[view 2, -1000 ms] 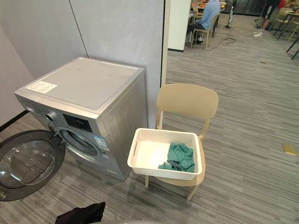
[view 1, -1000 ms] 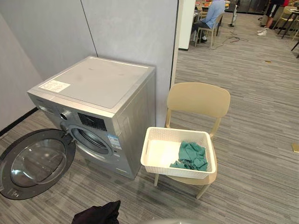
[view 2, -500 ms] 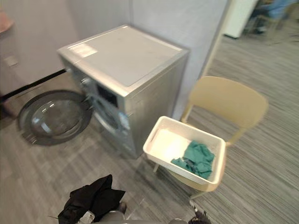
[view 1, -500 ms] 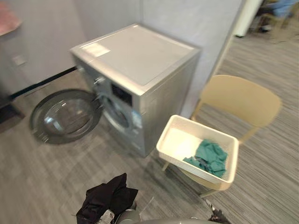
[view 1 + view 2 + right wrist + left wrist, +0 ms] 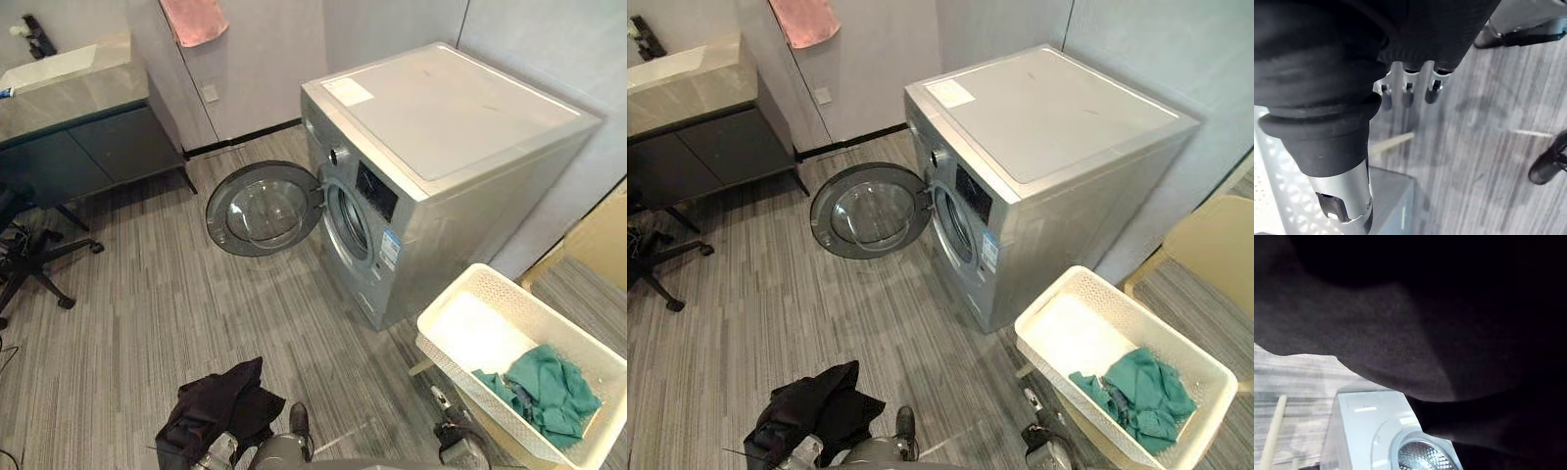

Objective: Pick up the laundry basket with both hands and put the clothes into the washing machine.

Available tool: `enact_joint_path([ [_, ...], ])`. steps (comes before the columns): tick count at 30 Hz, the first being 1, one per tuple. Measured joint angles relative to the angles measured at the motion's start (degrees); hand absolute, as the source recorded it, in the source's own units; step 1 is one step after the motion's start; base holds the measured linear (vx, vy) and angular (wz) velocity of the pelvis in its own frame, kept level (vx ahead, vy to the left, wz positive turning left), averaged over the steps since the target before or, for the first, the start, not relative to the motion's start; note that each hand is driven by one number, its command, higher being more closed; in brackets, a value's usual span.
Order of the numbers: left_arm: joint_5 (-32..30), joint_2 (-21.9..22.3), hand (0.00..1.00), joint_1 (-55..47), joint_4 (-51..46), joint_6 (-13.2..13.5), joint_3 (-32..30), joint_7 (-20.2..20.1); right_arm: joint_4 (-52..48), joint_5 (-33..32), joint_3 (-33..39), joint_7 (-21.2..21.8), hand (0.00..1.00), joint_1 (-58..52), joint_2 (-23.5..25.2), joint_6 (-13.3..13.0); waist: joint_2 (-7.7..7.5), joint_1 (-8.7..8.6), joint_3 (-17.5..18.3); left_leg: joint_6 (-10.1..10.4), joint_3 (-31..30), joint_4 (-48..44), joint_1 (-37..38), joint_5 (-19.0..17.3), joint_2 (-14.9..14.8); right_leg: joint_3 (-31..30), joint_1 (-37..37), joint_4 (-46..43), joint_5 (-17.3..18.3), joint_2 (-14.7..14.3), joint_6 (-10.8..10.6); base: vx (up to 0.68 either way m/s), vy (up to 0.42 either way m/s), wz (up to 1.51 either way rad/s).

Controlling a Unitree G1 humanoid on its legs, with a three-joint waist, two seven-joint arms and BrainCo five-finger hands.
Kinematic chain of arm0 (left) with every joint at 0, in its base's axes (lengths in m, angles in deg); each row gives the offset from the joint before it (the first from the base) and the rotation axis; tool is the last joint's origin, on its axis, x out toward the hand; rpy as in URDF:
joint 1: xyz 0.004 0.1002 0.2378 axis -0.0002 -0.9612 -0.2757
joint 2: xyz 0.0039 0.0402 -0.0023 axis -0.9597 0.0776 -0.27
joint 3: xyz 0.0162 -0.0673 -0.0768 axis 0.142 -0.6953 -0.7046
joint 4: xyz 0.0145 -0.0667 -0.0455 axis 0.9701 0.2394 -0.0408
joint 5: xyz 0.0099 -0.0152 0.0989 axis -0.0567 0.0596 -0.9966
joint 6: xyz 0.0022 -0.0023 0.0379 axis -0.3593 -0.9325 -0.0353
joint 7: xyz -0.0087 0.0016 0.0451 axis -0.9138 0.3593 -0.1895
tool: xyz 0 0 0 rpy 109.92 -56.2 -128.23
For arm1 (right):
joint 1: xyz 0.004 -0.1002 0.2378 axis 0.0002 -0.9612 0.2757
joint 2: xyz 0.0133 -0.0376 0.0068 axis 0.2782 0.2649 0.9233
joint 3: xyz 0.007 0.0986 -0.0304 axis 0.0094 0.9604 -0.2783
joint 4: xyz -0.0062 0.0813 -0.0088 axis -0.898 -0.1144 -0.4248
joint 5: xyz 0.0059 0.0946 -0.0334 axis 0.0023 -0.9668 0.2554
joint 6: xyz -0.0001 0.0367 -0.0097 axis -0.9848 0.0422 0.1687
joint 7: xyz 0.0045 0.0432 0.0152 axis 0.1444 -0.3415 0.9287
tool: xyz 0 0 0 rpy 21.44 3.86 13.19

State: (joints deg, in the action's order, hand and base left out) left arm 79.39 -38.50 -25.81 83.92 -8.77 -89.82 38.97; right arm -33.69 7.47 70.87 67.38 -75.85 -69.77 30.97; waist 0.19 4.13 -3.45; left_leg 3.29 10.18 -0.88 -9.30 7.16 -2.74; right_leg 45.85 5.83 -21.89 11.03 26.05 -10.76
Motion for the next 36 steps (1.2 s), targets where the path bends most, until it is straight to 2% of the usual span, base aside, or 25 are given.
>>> enact_joint_path([
  [5,0.0,-0.6,1.0,-0.1,2.0,0.1,0.3,-0.3,0.2,1.9,0.9,0.4,0.0,-1.2,1.0,1.5,-0.06,0.05,2.2,-0.9,1.2,2.8,2.0,-0.5,1.9,-2.0,1.2,7.6,-5.5,-1.0,1.1,0.11,0.104,-0.18],
  [9,-0.1,-0.9,1.0,-0.9,4.8,-0.1,1.9,-1.2,0.7,3.6,1.9,1.0,0.0,-1.0,-0.2,2.1,-0.16,0.04,2.6,-2.3,0.8,2.6,2.3,-2.3,3.4,-4.1,1.4,8.8,-7.7,-0.4,3.8,0.08,0.068,-0.03],
  [11,-0.2,-1.0,1.0,-1.1,4.7,-0.7,3.6,-1.3,1.6,4.1,1.9,1.0,0.0,-0.8,-1.0,2.1,-0.08,-0.08,2.6,-2.7,-0.4,0.4,2.0,-3.5,3.9,-4.5,1.5,6.4,-8.7,0.8,5.3,0.08,0.052,0.22],
  [12,-0.3,-1.1,1.0,-1.2,4.7,-1.0,4.6,-1.3,2.5,4.1,1.9,1.0,0.0,-0.8,-1.5,2.2,0.31,-0.05,2.5,-2.7,-1.2,-1.4,2.0,-4.5,3.7,-5.4,1.4,3.6,-9.7,1.3,7.2,0.09,0.086,0.37],
  [13,-0.8,-0.8,1.0,-1.7,4.7,-1.0,5.5,-1.4,2.9,4.1,1.8,1.0,0.0,-1.1,-2.0,2.5,1.07,-0.1,2.6,-2.9,-2.2,-3.8,2.1,-6.2,3.0,-7.9,0.8,-0.3,-11.7,1.3,10.7,0.09,0.095,0.34],
  [14,-1.5,-0.6,1.0,-1.8,4.5,-1.0,5.9,-1.3,2.7,4.1,0.9,1.0,0.0,-1.1,-2.1,2.4,1.4,-0.11,2.3,-3.3,-2.7,-5.6,2.5,-7.9,2.2,-12.8,-1.0,-5.5,-12.3,1.1,12.8,0.09,0.102,0.25],
  [15,-2.0,-1.0,1.0,-1.9,4.5,-1.0,5.6,-1.3,2.8,4.2,0.2,1.3,0.0,-1.1,-1.3,2.4,1.54,-0.11,1.8,-3.8,-3.1,-6.8,2.6,-8.5,1.6,-19.0,-3.9,-11.0,-9.4,-0.6,10.4,0.04,0.03,0.26],
  [17,-2.9,-1.6,1.0,-1.1,4.5,-1.0,5.2,-1.5,2.9,4.7,-0.5,2.5,0.0,-0.6,1.3,2.4,-1.33,-0.48,1.0,-4.2,-6.1,-8.0,2.7,-8.9,1.6,-29.7,-10.7,-19.8,-0.4,-10.5,8.0,0.01,-0.06,0.52],
  [18,-3.7,-2.1,1.0,-0.4,4.4,-1.1,5.1,-2.2,3.1,4.7,-0.7,2.8,0.0,-0.6,1.3,2.5,-2.2,-0.29,0.6,-4.2,-7.2,-8.5,2.4,-8.9,1.9,-31.3,-12.9,-19.9,2.4,-14.0,7.9,-0.02,-0.118,0.6],
  [20,-4.7,-2.5,1.0,0.1,4.4,-1.1,4.6,-2.7,2.9,4.6,-0.7,2.7,0.0,-0.4,1.4,2.3,-3.12,-0.47,0.2,-4.2,-9.3,-10.2,0.4,-8.9,2.8,-34.8,-15.5,-15.6,5.3,-19.6,7.2,-0.08,-0.183,0.81],
  [21,-4.8,-3.1,1.0,0.6,4.2,-1.0,4.5,-2.8,3.1,4.5,-1.2,2.6,0.0,-1.2,1.5,2.2,-4.85,-0.98,0.1,-4.1,-11.4,-11.1,-0.7,-8.8,5.0,-38.1,-16.4,-8.5,6.4,-21.6,9.9,-0.07,-0.198,1.06],
  [22,-4.9,-3.0,1.0,0.8,4.5,-1.1,4.5,-2.8,3.3,4.5,-1.1,2.7,0.0,-1.7,1.3,2.2,-5.63,-1.67,0.1,-3.8,-12.5,-12.1,-0.5,-8.2,5.9,-37.6,-16.3,-8.4,7.3,-21.2,12.2,0.07,-0.174,0.9],
  [23,-5.1,-2.6,1.0,0.5,4.5,-1.1,4.2,-2.7,3.4,4.5,-0.5,2.7,0.0,-2.5,0.9,2.0,-4.74,-0.99,0.0,-4.0,-13.7,-16.3,-2.1,-8.7,5.7,-36.6,-16.0,-7.7,7.3,-21.3,12.1,0.16,-0.162,0.5],
  [24,-5.1,-1.4,1.0,0.5,4.7,-1.2,3.3,-2.6,2.8,4.4,-0.6,2.6,0.0,-2.5,0.3,1.5,-2.74,-1.17,0.0,-3.4,-15.7,-18.7,-2.9,-10.9,4.6,-36.0,-15.2,-5.0,7.1,-23.5,11.9,0.17,-0.14,0.36],
  [25,-5.1,-0.8,1.0,0.6,4.7,-1.2,3.2,-2.6,2.6,4.1,-0.7,2.6,0.0,-2.5,0.0,1.4,-1.81,-1.66,0.0,-2.9,-16.8,-18.9,-3.2,-11.9,4.2,-34.9,-14.4,-3.2,6.5,-24.4,11.8,0.12,-0.094,0.31],
  [26,-5.2,-0.6,1.0,0.6,4.6,-1.1,3.2,-2.6,2.8,3.9,-0.7,2.5,0.0,-2.4,-0.2,1.2,-1.49,-1.76,0.0,-2.1,-17.7,-19.0,-3.3,-13.0,3.3,-34.3,-13.7,-1.5,6.0,-25.3,11.2,0.07,-0.043,0.17],
  [27,-5.2,-0.9,1.0,0.6,4.6,-1.1,3.2,-2.6,3.6,3.9,-1.0,2.5,0.0,-2.6,-0.2,1.3,-1.76,-1.15,0.3,-1.3,-17.5,-19.3,-2.9,-13.6,2.5,-34.4,-12.7,-0.1,4.9,-26.0,11.5,0.12,-0.056,-0.07],
  [29,-5.1,-1.1,1.0,0.7,4.3,-0.9,3.3,-2.6,4.4,3.9,-2.2,2.5,0.0,-2.6,-0.1,1.3,-2.38,-0.12,0.7,-0.9,-16.4,-20.1,-2.6,-15.2,1.7,-35.2,-11.9,0.4,4.8,-26.6,11.5,0.14,-0.039,-0.25],
  [30,-5.1,-1.2,1.0,0.6,4.3,-0.8,3.3,-2.6,4.5,3.9,-3.2,2.5,0.0,-2.8,-0.2,1.3,-1.86,-0.06,0.7,-0.7,-16.5,-21.4,-2.9,-16.5,1.5,-35.9,-11.4,0.9,4.7,-27.3,11.4,0.16,-0.007,-0.15],
  [31,-5.1,-1.3,1.0,0.5,4.1,-0.9,3.5,-2.6,4.5,3.7,-4.0,2.5,0.0,-2.9,-0.3,1.2,-2.24,-0.11,1.1,-0.3,-16.8,-24.5,-3.6,-18.3,1.1,-36.4,-10.6,1.1,4.7,-28.2,11.6,0.17,0.001,-0.07],
  [32,-5.1,-1.3,1.0,0.4,4.1,-0.9,3.5,-2.6,4.5,3.7,-4.0,2.6,0.0,-2.9,-0.3,1.2,-1.28,-0.14,0.7,0.5,-17.2,-27.0,-4.4,-19.2,0.8,-36.4,-10.1,1.2,5.0,-28.5,12.0,0.2,0.022,0.05],
  [33,-5.2,-1.1,1.0,0.7,4.1,-1.0,3.5,-2.7,4.4,3.6,-3.7,2.5,0.0,-2.6,-0.5,1.2,-1.24,-0.11,0.4,1.3,-18.8,-36.7,-8.2,-19.5,0.9,-36.0,-8.8,1.0,4.7,-29.3,12.9,0.17,0.047,-0.09],
  [34,-5.1,-0.8,1.0,1.0,3.8,-1.1,3.5,-2.7,4.4,3.4,-3.4,2.5,0.0,-2.3,-1.1,1.3,0.49,0.27,-0.7,3.9,-19.9,-46.2,-11.7,-17.9,0.9,-36.6,-7.8,0.3,5.0,-30.1,13.4,0.15,0.065,-0.21],
  [35,-5.1,-0.8,1.0,0.7,3.6,-1.1,3.5,-2.7,4.3,3.4,-3.5,2.5,0.0,-2.2,-1.1,1.3,0.52,0.56,-0.8,4.8,-19.8,-49.7,-12.8,-16.5,0.9,-37.2,-7.2,-0.3,5.5,-30.0,13.8,0.13,0.097,-0.47],
  [36,-5.1,-0.7,1.0,0.4,3.6,-1.2,3.5,-2.7,4.2,3.4,-3.9,2.5,0.0,-2.1,-1.1,1.3,-0.62,1.11,-0.9,4.5,-19.0,-54.0,-14.2,-14.9,0.9,-38.5,-6.1,-0.6,5.9,-29.7,14.0,0.12,0.144,-0.79],
])
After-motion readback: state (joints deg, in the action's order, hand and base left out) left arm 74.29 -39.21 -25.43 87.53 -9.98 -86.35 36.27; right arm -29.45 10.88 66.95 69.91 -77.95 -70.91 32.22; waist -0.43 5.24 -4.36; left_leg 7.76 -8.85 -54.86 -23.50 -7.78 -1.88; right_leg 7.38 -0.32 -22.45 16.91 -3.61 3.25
